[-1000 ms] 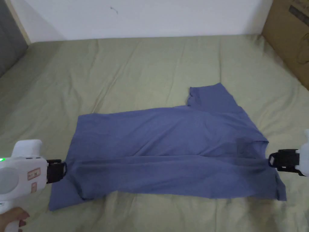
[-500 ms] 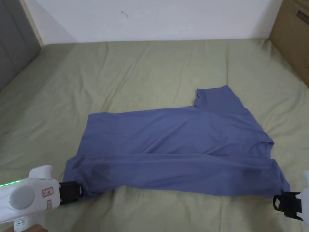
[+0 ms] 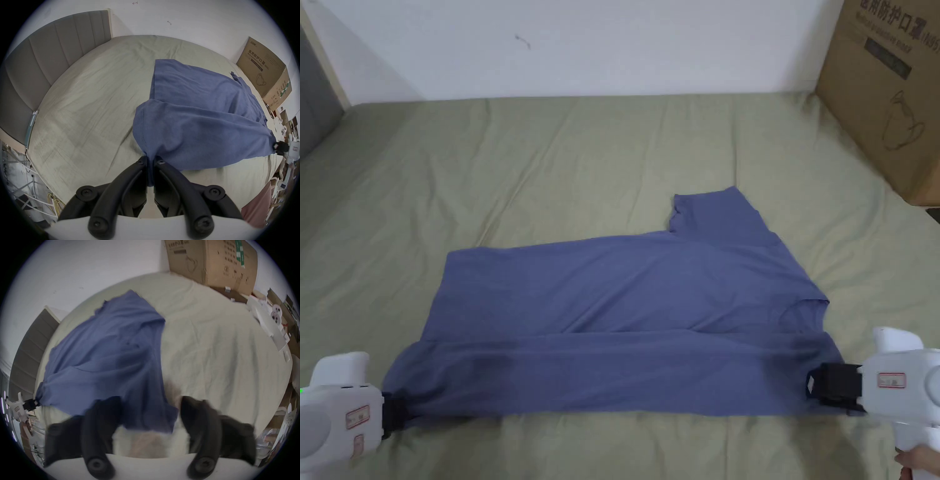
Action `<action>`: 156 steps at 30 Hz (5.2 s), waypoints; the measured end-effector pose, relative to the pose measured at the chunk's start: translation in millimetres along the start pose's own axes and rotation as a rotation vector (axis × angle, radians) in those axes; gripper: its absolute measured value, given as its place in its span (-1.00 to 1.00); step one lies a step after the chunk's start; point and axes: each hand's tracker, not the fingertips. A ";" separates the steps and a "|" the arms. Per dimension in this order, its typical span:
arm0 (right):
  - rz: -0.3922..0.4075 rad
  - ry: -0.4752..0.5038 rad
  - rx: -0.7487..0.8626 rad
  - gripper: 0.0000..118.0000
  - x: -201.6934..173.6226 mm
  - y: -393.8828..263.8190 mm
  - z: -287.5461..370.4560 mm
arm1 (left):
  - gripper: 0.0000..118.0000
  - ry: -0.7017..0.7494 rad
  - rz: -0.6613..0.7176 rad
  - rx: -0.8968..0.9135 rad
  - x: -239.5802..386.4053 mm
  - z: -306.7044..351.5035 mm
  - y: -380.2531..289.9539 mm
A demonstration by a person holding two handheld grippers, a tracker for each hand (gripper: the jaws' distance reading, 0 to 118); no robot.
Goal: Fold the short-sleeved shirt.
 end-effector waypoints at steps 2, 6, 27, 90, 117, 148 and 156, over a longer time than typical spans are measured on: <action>0.023 0.008 -0.068 -0.67 1.7 -6.5 -19.9 | -0.91 -0.004 -0.002 0.005 0.4 4.3 1.9; 0.026 0.074 -0.024 -0.83 0.8 -2.5 11.8 | -0.91 -0.010 -0.017 0.008 1.8 14.2 4.8; 0.051 -0.065 -0.052 0.23 25.2 -96.9 70.3 | 0.74 0.087 -0.186 -0.042 4.4 43.6 -50.2; 0.108 -0.014 -0.061 -0.97 -40.5 200.0 -88.0 | -0.96 0.078 -0.020 -0.033 61.0 -155.3 199.7; 0.088 0.098 0.034 -0.97 25.2 -54.0 110.3 | -0.97 0.033 -0.141 -0.005 9.3 59.8 -42.9; 0.333 0.342 0.064 -0.90 -175.9 -80.6 57.4 | 0.72 -0.383 0.580 -0.011 -63.9 -3.2 -68.3; 0.303 0.359 0.027 -0.90 -169.8 -82.3 47.1 | -0.83 -0.382 0.726 -0.031 -70.1 -4.6 -73.3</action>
